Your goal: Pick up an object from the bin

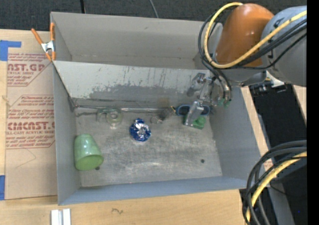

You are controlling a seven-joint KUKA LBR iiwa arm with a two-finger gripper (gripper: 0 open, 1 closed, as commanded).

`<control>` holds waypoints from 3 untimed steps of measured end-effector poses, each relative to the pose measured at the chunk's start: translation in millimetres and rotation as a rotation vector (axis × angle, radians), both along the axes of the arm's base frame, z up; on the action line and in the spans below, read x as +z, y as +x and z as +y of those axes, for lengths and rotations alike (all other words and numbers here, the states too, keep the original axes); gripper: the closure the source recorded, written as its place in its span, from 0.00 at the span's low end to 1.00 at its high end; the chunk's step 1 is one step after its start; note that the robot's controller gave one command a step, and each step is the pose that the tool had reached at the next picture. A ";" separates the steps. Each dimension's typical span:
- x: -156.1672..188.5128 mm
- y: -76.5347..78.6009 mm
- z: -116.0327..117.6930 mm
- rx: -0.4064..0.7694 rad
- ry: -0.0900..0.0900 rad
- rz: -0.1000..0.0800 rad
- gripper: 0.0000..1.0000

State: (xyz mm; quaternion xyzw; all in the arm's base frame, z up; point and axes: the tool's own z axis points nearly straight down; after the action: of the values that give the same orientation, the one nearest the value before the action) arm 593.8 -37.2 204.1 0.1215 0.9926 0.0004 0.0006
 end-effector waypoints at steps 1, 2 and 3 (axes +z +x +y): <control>-128.3 -3.8 -19.0 0.108 0.000 0.006 0.00; -131.9 -5.1 -78.5 0.034 0.003 0.000 0.00; -132.5 0.3 -104.8 0.005 0.005 0.003 0.00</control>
Offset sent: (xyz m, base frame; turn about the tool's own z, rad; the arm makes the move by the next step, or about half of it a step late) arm -0.0019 -0.0194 -0.1237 -0.1069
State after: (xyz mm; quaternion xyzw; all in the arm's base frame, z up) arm 594.0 -141.9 71.6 0.1189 0.9929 0.0026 -0.0011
